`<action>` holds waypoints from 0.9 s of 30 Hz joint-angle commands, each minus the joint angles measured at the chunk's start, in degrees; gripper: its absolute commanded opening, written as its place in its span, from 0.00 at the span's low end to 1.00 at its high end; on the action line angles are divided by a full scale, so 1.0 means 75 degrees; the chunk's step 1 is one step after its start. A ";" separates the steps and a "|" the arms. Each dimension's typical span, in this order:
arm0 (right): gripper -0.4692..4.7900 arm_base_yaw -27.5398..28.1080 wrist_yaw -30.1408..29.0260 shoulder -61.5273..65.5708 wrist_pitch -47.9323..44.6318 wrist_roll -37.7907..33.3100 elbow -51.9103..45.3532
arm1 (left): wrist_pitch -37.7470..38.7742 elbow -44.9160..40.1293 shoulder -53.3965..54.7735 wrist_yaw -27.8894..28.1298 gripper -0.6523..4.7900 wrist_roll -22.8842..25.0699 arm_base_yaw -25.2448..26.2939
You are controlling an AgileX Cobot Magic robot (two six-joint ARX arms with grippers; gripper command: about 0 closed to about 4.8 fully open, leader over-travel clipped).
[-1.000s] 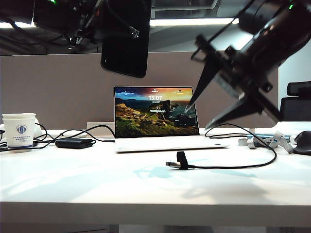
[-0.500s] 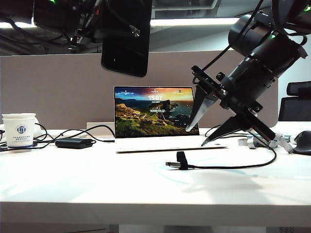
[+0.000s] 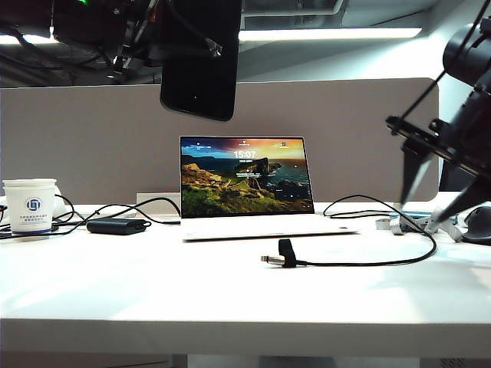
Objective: Pick up the black phone, pick up the charger plug, insert the charger plug into the phone's charging port, and finally place the connected phone back on the desk.
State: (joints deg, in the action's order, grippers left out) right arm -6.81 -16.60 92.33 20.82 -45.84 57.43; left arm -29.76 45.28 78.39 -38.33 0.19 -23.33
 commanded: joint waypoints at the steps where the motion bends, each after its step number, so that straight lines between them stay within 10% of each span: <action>1: 0.47 -0.0038 0.0781 0.0055 0.0047 0.0621 0.0012 | -0.0335 0.0044 -0.0064 -0.0061 0.11 -0.0029 -0.0015; 12: 0.47 -0.0009 0.2398 0.0539 -0.2183 0.2576 0.0029 | -0.0332 0.0044 -0.0064 -0.0096 0.11 -0.0146 -0.0015; 23: 0.47 0.0201 0.2398 0.1798 -0.3209 0.3008 0.0032 | -0.0332 0.0044 -0.0064 -0.0184 0.11 -0.0149 -0.0015; 27: 0.08 0.0204 0.2425 0.1996 -0.3156 0.3381 0.0026 | -0.0332 0.0044 -0.0064 -0.0192 0.11 -0.0152 -0.0015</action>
State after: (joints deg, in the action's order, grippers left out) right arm -5.19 1.56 106.89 -5.74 -22.20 57.95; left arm -29.80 45.28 78.37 -39.07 -0.93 -23.40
